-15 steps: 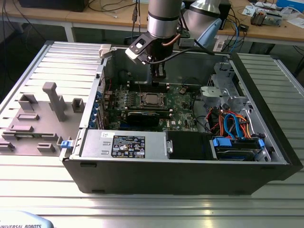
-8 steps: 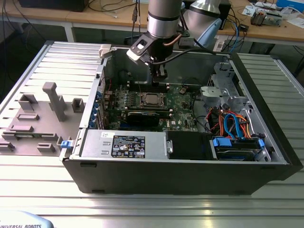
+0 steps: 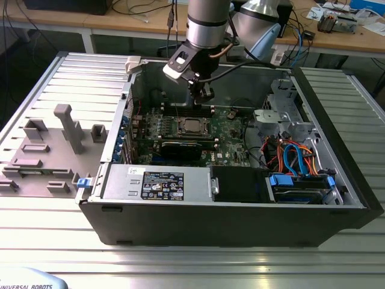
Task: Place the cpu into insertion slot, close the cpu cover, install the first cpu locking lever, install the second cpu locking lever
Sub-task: 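Install the first cpu locking lever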
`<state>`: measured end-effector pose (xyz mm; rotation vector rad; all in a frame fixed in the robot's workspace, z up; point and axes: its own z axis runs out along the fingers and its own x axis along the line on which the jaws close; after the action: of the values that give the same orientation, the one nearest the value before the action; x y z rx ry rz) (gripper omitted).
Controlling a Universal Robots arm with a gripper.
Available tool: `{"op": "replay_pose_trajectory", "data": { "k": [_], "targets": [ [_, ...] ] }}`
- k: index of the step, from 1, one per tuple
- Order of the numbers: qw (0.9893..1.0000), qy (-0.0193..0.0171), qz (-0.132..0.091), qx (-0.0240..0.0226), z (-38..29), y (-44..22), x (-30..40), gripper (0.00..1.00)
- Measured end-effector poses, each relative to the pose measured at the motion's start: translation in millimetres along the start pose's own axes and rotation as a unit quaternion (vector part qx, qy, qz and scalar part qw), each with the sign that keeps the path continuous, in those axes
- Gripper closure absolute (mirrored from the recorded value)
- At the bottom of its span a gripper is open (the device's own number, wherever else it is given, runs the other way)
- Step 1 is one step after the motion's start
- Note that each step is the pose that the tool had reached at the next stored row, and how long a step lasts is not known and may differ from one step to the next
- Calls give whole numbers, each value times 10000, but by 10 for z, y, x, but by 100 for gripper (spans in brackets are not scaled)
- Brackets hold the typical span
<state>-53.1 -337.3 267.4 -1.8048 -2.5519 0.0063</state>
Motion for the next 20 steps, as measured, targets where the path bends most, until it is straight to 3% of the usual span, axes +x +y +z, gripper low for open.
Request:
{"op": "replay_pose_trajectory", "data": {
  "k": [2, 10, 16, 19, 20],
  "targets": [
    [9999, -2, -130, 2, 0, 0, 0, 89],
    [9998, -3, -222, 3, -82, -1, 1, 89],
    [9991, -5, -413, 4, -102, -1, 1, 89],
    [9981, -8, -614, 7, -105, -1, 1, 89],
    [9973, -9, -735, 8, -105, -2, 1, 89]
  ]
}}
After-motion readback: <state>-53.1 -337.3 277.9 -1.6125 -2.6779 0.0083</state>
